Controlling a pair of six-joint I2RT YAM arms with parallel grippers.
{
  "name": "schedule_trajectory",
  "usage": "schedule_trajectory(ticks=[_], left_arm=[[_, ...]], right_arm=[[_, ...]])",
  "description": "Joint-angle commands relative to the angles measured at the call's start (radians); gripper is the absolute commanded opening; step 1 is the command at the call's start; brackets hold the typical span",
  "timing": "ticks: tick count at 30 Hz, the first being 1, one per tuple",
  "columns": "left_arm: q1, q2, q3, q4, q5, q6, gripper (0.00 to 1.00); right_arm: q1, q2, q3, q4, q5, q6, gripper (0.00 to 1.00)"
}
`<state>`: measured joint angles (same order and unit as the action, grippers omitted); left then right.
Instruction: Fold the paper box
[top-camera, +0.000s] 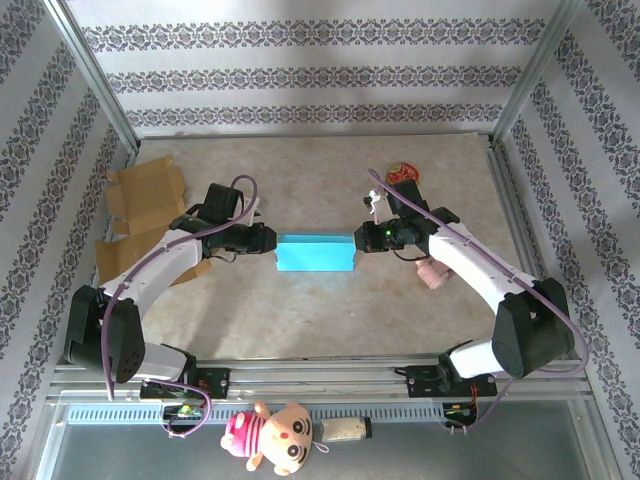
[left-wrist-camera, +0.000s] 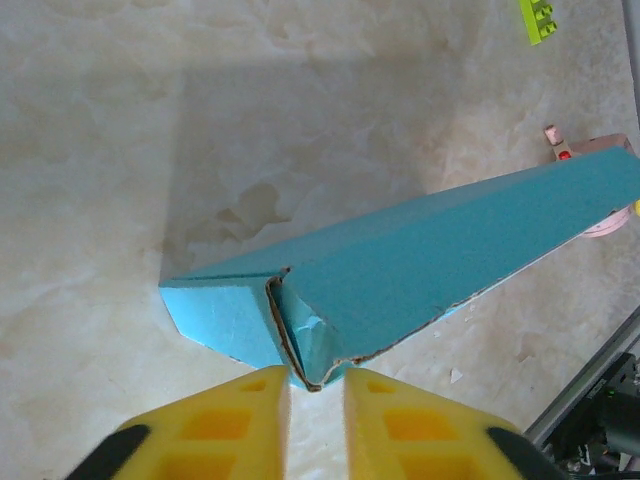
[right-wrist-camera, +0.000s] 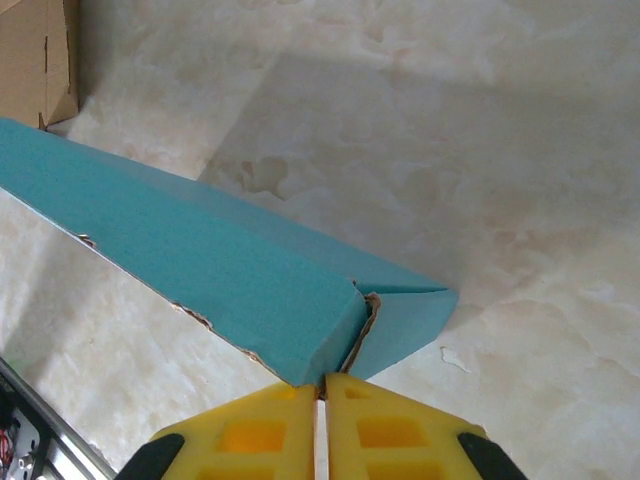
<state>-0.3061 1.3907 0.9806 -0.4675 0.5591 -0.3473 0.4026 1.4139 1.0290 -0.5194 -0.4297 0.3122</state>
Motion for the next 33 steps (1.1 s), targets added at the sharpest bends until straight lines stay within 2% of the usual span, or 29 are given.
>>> schedule_trajectory(ticks=[1, 9, 14, 17, 19, 21, 24, 30, 33], left_arm=[[-0.011, -0.047, -0.004, -0.032, -0.025, -0.014, 0.26], [-0.01, -0.124, -0.023, 0.025, 0.009, -0.029, 0.3], [-0.011, -0.143, -0.022, 0.029, -0.011, -0.05, 0.31], [-0.01, -0.156, -0.011, 0.035, -0.094, -0.125, 0.33], [-0.01, -0.158, -0.016, 0.069, -0.161, -0.227, 0.37], [-0.01, -0.141, -0.031, 0.133, -0.172, -0.348, 0.37], [-0.011, -0.076, -0.008, 0.164, -0.133, -0.444, 0.39], [-0.011, 0.018, 0.032, 0.193, -0.047, -0.482, 0.39], [-0.01, 0.036, 0.032, 0.209, -0.027, -0.486, 0.36]], right_arm=[[0.01, -0.027, -0.01, -0.019, 0.025, 0.004, 0.11], [0.01, -0.039, 0.006, -0.028, 0.021, 0.009, 0.15], [0.01, -0.05, 0.007, -0.03, 0.025, 0.003, 0.15], [0.009, -0.046, 0.005, -0.031, 0.022, -0.001, 0.15], [0.01, -0.043, 0.003, -0.03, 0.021, -0.002, 0.14], [0.01, -0.038, 0.003, -0.026, 0.019, -0.004, 0.13], [0.01, -0.032, 0.001, -0.021, 0.014, -0.007, 0.12], [0.009, -0.019, -0.012, -0.013, 0.014, -0.013, 0.11], [0.009, -0.019, -0.02, -0.009, 0.013, -0.011, 0.1]])
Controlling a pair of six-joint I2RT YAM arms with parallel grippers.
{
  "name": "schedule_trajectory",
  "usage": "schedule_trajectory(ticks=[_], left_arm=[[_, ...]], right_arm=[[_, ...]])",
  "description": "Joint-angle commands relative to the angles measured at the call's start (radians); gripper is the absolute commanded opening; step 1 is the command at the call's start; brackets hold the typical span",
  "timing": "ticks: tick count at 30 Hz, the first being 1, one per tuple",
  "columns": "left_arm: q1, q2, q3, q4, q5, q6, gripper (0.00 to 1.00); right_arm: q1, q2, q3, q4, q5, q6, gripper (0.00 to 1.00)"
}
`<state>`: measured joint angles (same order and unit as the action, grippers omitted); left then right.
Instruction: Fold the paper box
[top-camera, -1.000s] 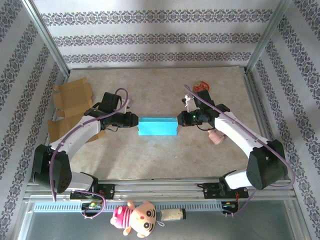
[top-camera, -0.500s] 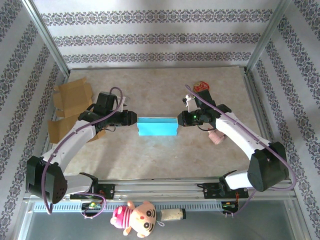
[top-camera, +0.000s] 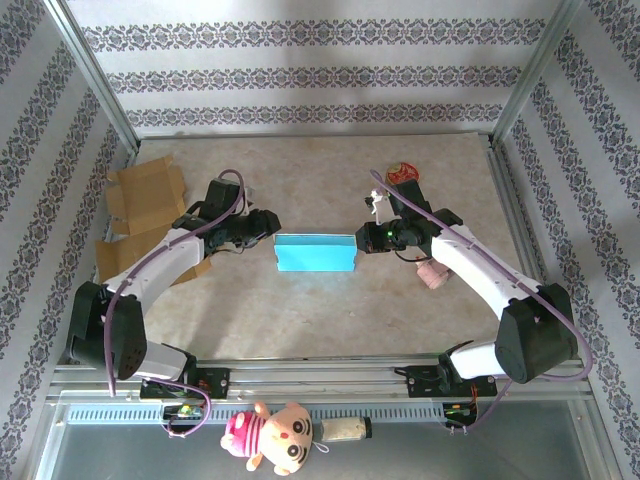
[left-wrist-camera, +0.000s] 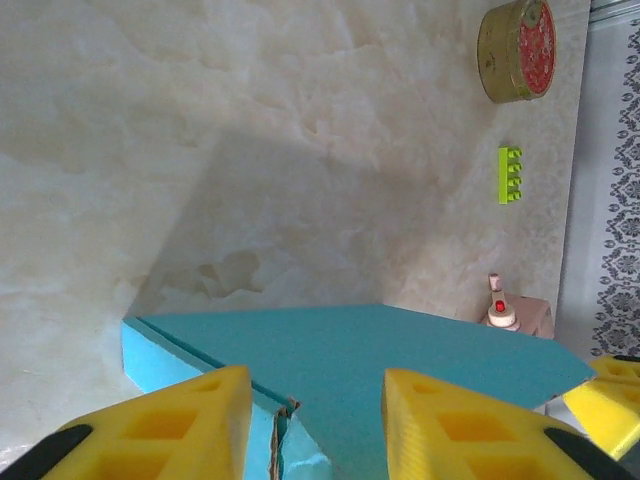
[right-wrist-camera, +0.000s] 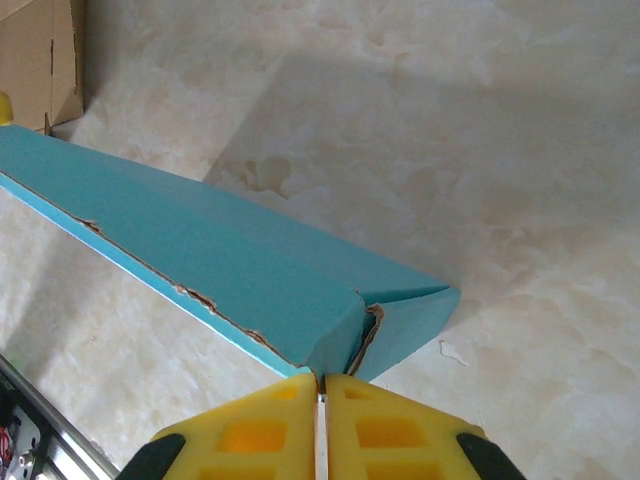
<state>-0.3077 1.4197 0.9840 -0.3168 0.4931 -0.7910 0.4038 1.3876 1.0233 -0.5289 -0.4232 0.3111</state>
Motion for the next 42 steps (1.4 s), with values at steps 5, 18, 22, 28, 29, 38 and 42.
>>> schedule_trajectory(ticks=[5, 18, 22, 28, 29, 38, 42], left_arm=[[-0.009, 0.011, 0.023, 0.031, 0.054, -0.034, 0.25], [-0.009, -0.035, -0.051, -0.054, -0.027, 0.013, 0.29], [-0.009, -0.036, -0.056, -0.094, -0.065, 0.054, 0.28], [-0.009, -0.027, -0.098, -0.084, -0.052, 0.085, 0.25], [-0.009, -0.021, -0.104, -0.083, -0.054, 0.087, 0.24], [-0.008, -0.007, -0.104, -0.07, -0.053, 0.083, 0.24], [-0.009, 0.002, -0.1, -0.068, -0.053, 0.084, 0.24]], right_arm=[[0.007, 0.006, -0.012, 0.0, 0.009, -0.014, 0.1], [0.007, 0.02, -0.017, 0.008, 0.01, -0.016, 0.1], [0.007, 0.019, -0.014, 0.005, 0.018, -0.015, 0.11], [0.007, 0.007, 0.001, -0.003, 0.014, -0.007, 0.21], [0.007, 0.002, 0.004, -0.007, 0.01, -0.006, 0.22], [0.0, -0.062, -0.001, -0.014, -0.062, -0.021, 0.33], [-0.022, -0.087, -0.01, -0.016, -0.119, -0.01, 0.39]])
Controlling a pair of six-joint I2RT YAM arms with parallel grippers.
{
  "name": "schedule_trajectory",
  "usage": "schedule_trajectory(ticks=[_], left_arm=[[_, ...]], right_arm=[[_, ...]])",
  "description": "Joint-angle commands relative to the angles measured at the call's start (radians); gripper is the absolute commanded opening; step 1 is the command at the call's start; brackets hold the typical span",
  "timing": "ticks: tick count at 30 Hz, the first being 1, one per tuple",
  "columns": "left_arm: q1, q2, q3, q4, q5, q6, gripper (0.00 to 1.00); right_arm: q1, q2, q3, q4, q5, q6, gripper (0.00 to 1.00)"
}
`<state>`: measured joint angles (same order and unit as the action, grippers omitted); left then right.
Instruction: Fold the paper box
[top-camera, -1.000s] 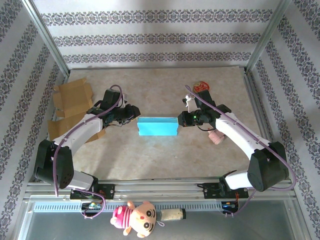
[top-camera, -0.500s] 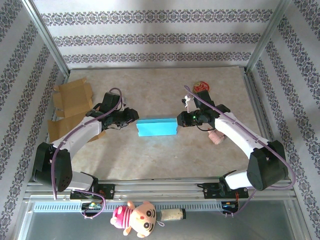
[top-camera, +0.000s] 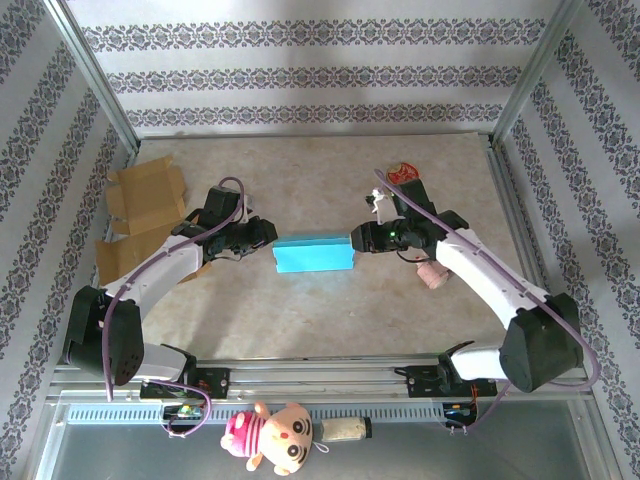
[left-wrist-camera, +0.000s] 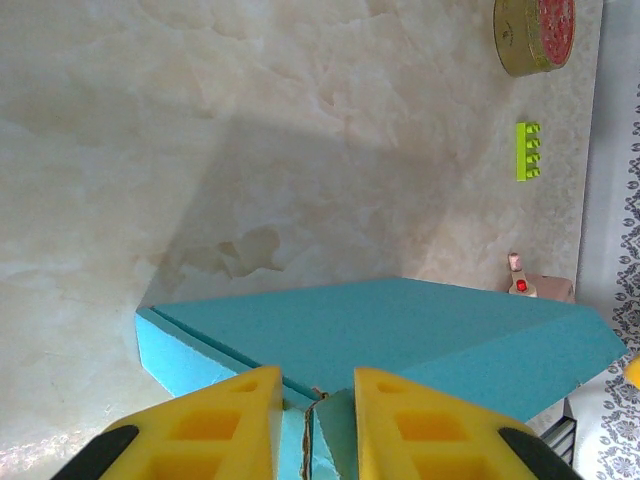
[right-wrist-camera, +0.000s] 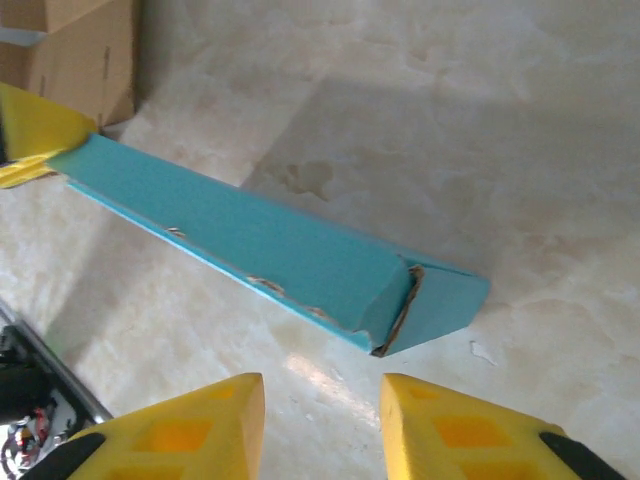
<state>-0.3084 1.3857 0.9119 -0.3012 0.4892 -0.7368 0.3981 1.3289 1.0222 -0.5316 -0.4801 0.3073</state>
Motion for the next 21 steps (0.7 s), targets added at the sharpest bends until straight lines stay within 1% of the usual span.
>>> schedule_trajectory(ticks=[1, 3, 5, 6, 8, 12, 14, 18, 21], left_arm=[[-0.008, 0.038, -0.028, -0.085, -0.049, 0.03, 0.24], [-0.008, 0.039, -0.034, -0.083, -0.043, 0.03, 0.23], [-0.008, 0.039, -0.04, -0.075, -0.039, 0.025, 0.23], [-0.01, 0.037, -0.041, -0.072, -0.036, 0.024, 0.23], [-0.009, 0.035, -0.044, -0.066, -0.032, 0.019, 0.23], [-0.009, 0.032, -0.042, -0.067, -0.034, 0.022, 0.23], [-0.009, 0.032, -0.038, -0.071, -0.034, 0.025, 0.23], [-0.009, 0.034, -0.041, -0.073, -0.033, 0.027, 0.23], [-0.011, 0.033, -0.052, -0.066, -0.031, 0.024, 0.23]], right_arm=[[-0.022, -0.034, -0.009, -0.01, -0.068, 0.003, 0.42], [-0.033, -0.048, -0.013, 0.01, -0.065, 0.051, 0.5], [-0.04, -0.053, -0.01, 0.037, -0.035, 0.123, 0.57], [-0.039, -0.047, -0.003, 0.041, -0.008, 0.169, 0.59], [-0.043, -0.023, 0.017, 0.041, 0.028, 0.241, 0.59], [-0.04, 0.033, 0.038, 0.046, 0.069, 0.311, 0.56], [-0.041, 0.051, 0.033, 0.051, 0.079, 0.31, 0.52], [-0.038, 0.087, 0.009, 0.05, 0.082, 0.277, 0.48], [-0.036, 0.105, -0.033, 0.051, 0.109, 0.25, 0.39]])
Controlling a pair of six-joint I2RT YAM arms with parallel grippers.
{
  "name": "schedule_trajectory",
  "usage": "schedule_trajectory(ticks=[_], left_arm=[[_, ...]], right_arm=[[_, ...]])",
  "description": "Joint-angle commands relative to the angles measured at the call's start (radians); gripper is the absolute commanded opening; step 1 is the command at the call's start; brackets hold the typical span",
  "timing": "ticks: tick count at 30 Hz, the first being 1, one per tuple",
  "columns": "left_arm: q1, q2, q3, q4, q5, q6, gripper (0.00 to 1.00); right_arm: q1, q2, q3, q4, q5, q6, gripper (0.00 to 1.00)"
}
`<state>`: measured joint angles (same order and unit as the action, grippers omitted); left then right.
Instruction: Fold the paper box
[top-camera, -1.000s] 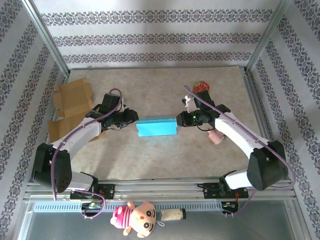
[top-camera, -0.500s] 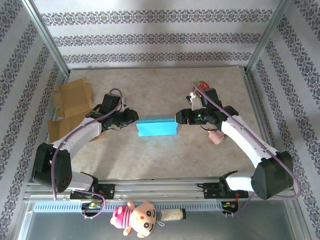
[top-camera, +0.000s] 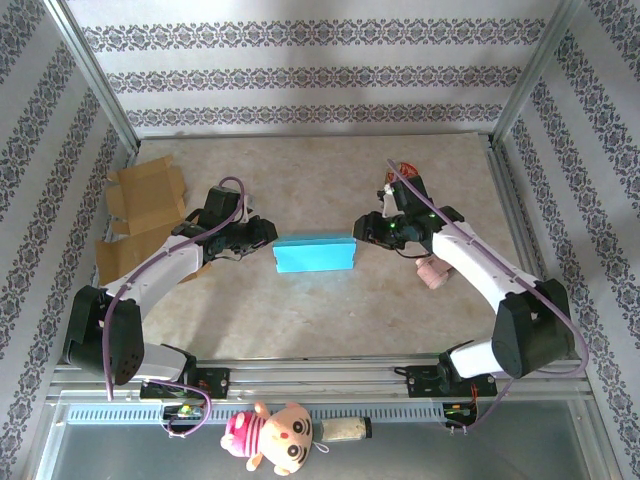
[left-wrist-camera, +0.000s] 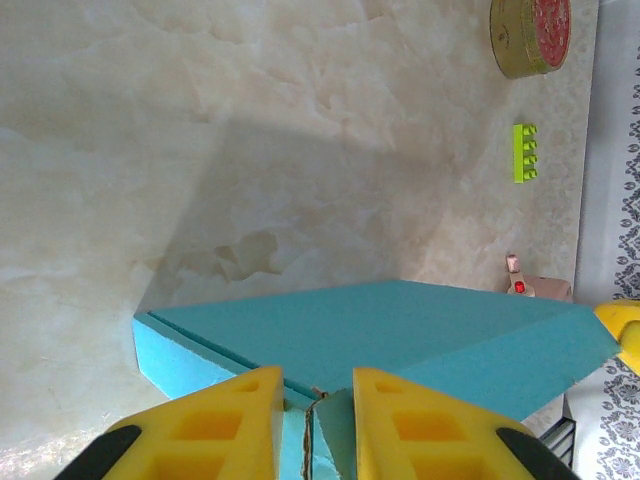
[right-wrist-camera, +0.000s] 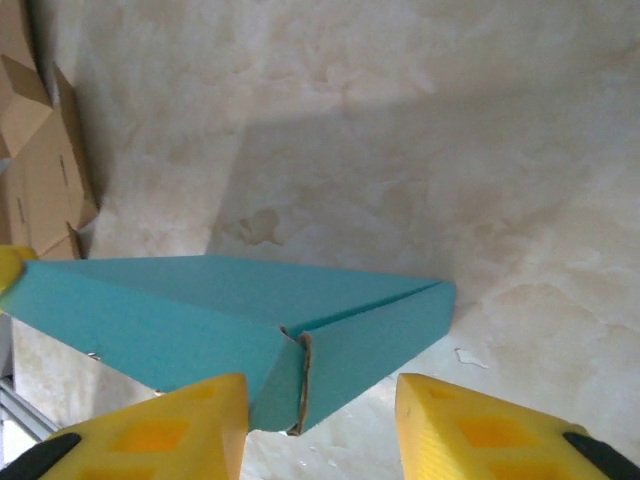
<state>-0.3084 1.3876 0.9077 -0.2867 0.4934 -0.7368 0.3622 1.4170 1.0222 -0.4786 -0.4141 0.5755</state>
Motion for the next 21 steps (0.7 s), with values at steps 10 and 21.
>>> schedule_trajectory(ticks=[10, 21], left_arm=[[-0.022, 0.005, -0.051, -0.117, -0.033, 0.077, 0.31], [-0.023, -0.093, -0.071, 0.064, 0.016, -0.021, 0.66]], right_arm=[[0.007, 0.02, -0.037, -0.034, 0.066, -0.058, 0.4], [0.014, 0.0, 0.07, -0.033, -0.001, -0.016, 0.53]])
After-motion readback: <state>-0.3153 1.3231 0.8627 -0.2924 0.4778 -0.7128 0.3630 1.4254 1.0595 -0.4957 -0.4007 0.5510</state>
